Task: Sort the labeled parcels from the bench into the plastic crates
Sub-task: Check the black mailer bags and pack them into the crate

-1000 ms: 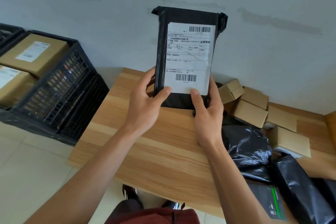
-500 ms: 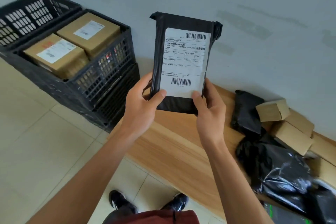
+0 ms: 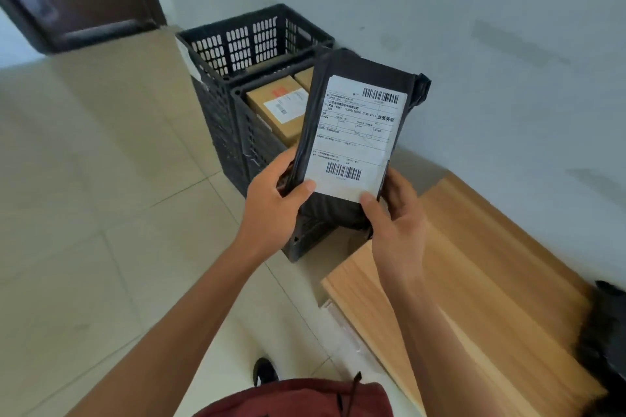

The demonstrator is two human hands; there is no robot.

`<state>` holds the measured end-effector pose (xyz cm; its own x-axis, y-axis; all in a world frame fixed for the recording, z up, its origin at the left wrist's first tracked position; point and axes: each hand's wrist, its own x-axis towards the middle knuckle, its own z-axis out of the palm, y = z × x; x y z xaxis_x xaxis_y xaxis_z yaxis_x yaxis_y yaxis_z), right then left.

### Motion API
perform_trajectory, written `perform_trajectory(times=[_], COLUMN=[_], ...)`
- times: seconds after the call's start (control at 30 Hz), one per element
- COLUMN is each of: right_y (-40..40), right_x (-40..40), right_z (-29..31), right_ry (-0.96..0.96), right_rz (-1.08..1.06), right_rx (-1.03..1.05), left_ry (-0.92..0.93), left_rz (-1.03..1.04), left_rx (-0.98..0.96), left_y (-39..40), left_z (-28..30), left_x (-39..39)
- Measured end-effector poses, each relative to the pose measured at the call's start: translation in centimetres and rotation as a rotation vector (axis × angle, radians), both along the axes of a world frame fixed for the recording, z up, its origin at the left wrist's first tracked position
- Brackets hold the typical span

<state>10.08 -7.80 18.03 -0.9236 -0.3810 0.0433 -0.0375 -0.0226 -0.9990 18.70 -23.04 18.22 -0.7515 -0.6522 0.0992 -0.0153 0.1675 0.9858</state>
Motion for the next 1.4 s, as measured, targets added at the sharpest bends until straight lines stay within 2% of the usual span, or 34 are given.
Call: perform_trajectory(times=[0.33, 0.57, 0.9, 1.4], right_y=[-12.1, -20.1, -30.4, -52.2], right_x=[-2.2, -5.8, -9.4, -10.1], right_z=[-2.3, -3.4, -4.9, -6.5], right_ry=[-0.136, -0.257, -0.253, -0.227], right_rz=[0.148, 0.248, 0.4, 0.361], right_rx=[0.007, -0.035, 0.079, 0.167], left_ry=[-0.053, -0.139, -0.171, -0.221], left_rz=[0.222, 0.287, 0.43, 0.339], left_rx=[0.085, 0.022, 0.08, 0.117], left_y=[-9.8, -16.9, -25.5, -49.0], left_z=[-2.4, -3.0, -4.3, -6.0], left_x=[2.2, -0.7, -2.9, -3.7])
